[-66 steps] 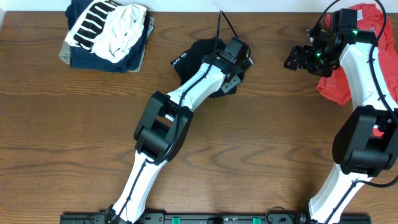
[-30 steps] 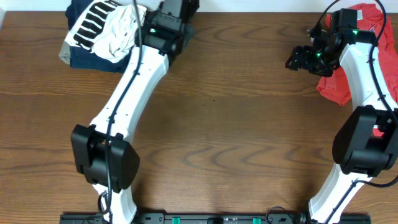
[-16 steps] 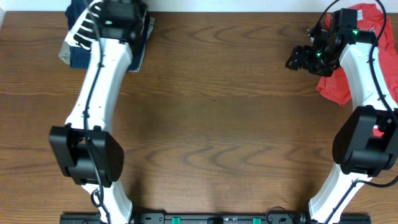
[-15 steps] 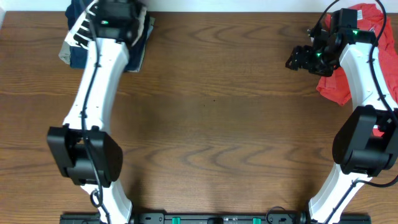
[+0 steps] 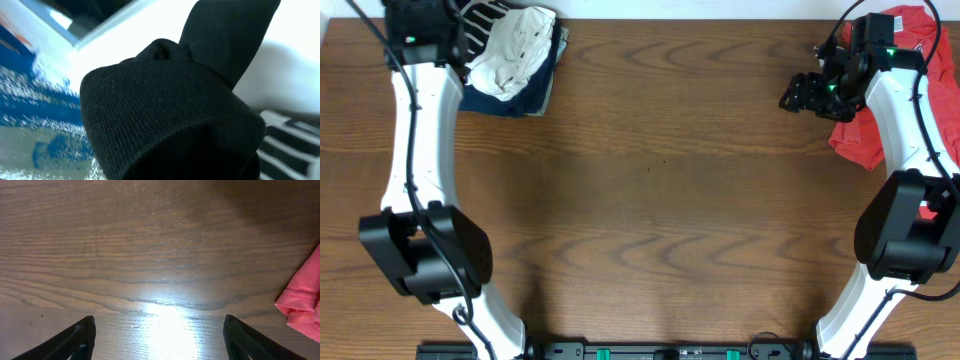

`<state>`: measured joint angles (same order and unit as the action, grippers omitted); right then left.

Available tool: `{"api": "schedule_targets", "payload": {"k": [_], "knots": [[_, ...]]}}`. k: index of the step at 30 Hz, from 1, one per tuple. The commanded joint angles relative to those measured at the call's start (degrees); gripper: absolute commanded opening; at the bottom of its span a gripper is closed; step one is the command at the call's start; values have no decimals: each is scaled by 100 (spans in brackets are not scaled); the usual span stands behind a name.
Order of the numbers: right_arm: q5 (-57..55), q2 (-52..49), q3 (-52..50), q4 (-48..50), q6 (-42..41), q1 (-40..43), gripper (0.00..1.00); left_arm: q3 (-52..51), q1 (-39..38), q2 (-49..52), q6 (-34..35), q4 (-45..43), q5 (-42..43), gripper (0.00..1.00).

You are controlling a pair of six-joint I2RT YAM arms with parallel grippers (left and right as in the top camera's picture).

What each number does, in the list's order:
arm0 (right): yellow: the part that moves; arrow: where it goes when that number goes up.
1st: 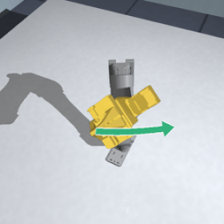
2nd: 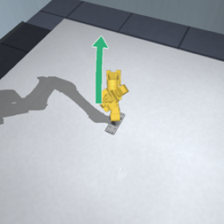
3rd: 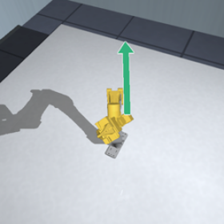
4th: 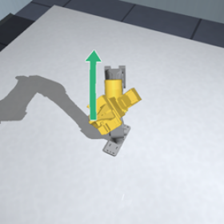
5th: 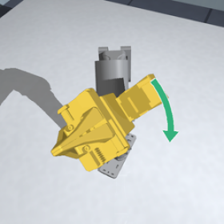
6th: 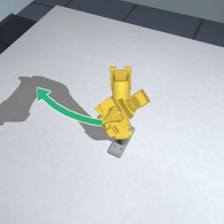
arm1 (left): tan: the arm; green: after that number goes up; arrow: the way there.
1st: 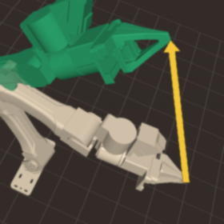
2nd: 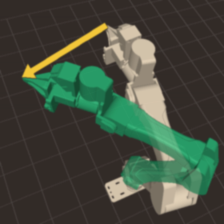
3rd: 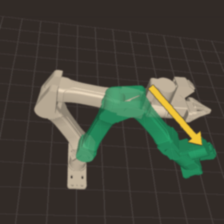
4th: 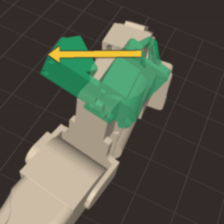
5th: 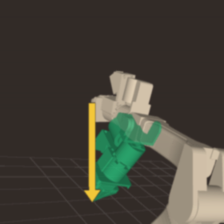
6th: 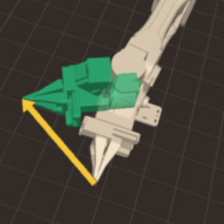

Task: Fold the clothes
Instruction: 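Carry the bundle left and place it on the back-left clothes stack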

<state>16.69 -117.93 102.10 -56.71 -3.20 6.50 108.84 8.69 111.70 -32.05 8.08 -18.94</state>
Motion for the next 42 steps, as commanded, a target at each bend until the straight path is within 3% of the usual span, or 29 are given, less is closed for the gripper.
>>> {"api": "schedule_targets", "payload": {"k": [1,16,35,36,37,38,39,42], "knots": [[-17,105,85,35,15,-61,79,96,247,343,-120,-122,415,6],[-26,103,85,55,-101,-127,78,96,-94,973,-66,-348,807,6],[-44,103,85,142,-96,-120,78,79,-905,1528,234,83,1104,7],[-42,103,85,142,-98,-122,79,79,-929,1528,234,85,1104,11],[-42,103,85,142,-96,-125,79,79,-944,1528,236,87,1102,26],[-42,103,85,140,-96,-125,79,79,-960,1528,236,85,1102,51],[-42,103,85,142,-98,-125,79,79,-964,1528,236,85,1091,86],[-39,103,85,142,-98,-127,80,83,-964,1447,562,81,824,98]]}}
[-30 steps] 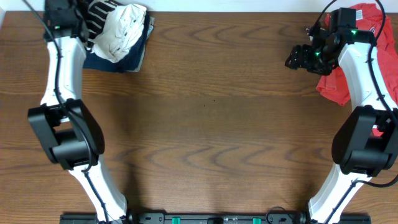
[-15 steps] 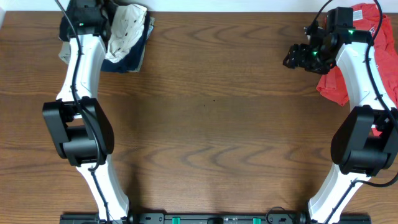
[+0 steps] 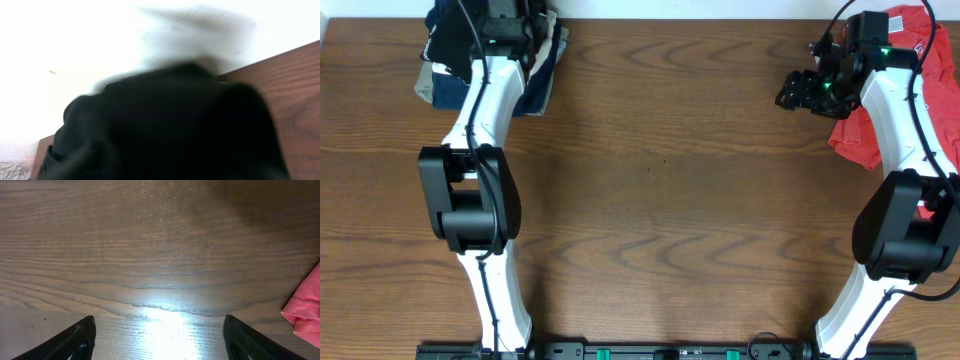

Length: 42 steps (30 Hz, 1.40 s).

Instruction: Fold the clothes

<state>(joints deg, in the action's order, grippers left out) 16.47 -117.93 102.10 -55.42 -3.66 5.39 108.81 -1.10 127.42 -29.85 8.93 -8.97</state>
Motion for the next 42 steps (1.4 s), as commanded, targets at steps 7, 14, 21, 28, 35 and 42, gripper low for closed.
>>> {"api": "schedule_targets", "payload": {"k": [7,14,21,28,35,42], "knots": [[-17,103,85,22,-52,-15,80,94,15,-1255,1545,861,-245,98],[-17,103,85,57,-52,-39,81,94,273,-1432,1606,610,157,98],[-20,103,85,-17,-50,-52,81,94,988,-435,2122,-227,894,98],[-63,103,85,-81,-33,-59,81,94,1401,887,2308,-619,1602,98],[-63,103,85,-151,-33,-59,81,92,1311,1532,2308,-498,1742,98],[-81,122,98,-114,-31,-35,85,101,1215,645,2310,-516,1742,98]]}}
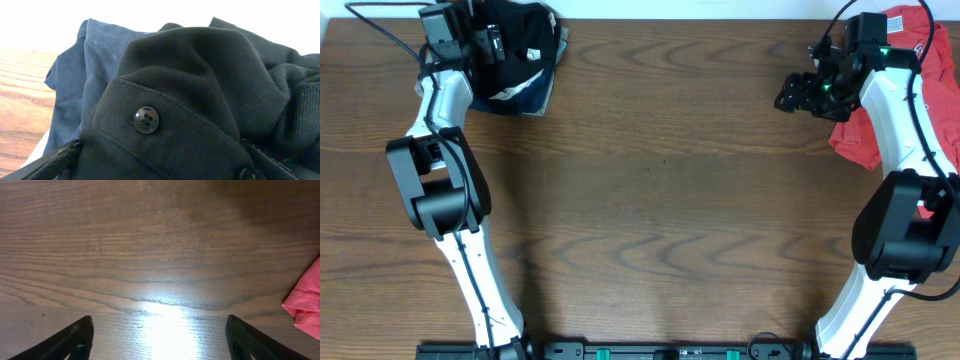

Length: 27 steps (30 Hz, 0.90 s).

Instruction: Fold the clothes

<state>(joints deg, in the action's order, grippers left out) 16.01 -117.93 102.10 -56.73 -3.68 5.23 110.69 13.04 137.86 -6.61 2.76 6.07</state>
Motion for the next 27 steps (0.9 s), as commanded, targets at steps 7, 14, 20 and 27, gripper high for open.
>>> {"api": "schedule_targets", "payload": {"k": [7,14,20,27], "knots": [[-173,605,446,-101,-4,153,94,-87,-243,-2439,382,1045,254,98],[-741,1971,778,-380,0,146,97,-90,-245,-3733,393,2103,245,98],[-811,3215,776,-483,-9,151,99,-90,-247,-4107,393,2166,247,98],[-809,4153,776,-507,-9,151,99,-96,-247,-4109,393,2312,247,98]]}}
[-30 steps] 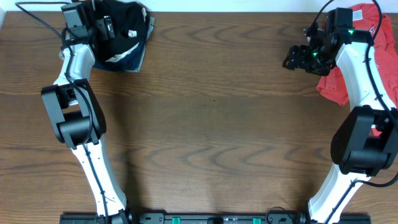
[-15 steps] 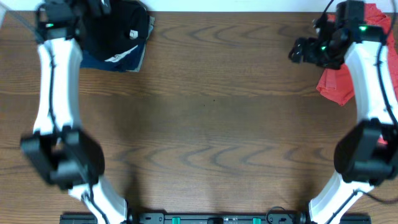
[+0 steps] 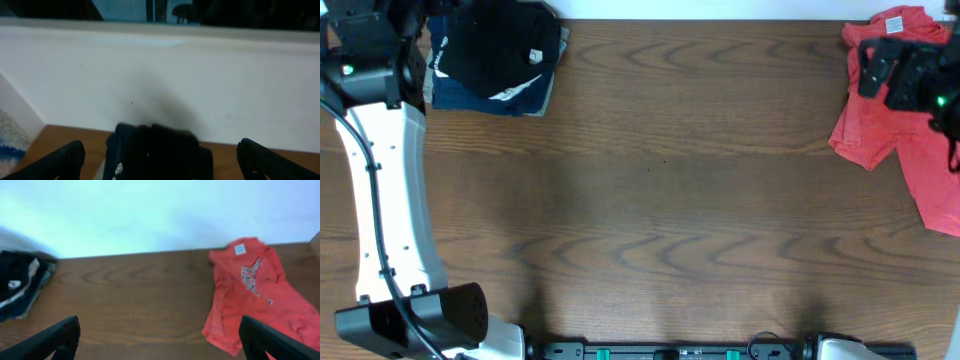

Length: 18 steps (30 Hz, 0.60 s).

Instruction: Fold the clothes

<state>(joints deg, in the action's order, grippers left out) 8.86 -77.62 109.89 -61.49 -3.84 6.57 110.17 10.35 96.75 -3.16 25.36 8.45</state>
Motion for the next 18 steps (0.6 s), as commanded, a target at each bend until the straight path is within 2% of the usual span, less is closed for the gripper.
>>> {"api": "schedule_targets", "payload": {"k": [1,9,18], "knots": [[-94,221,-2,-55,9,17,99,-44,22,2,48,127,9,98],[-94,682,-2,-308,7,17,99,-44,22,2,48,898,9,98],[-234,798,-181,-153,28,-109,99,-44,22,2,48,1980,9,98]]}}
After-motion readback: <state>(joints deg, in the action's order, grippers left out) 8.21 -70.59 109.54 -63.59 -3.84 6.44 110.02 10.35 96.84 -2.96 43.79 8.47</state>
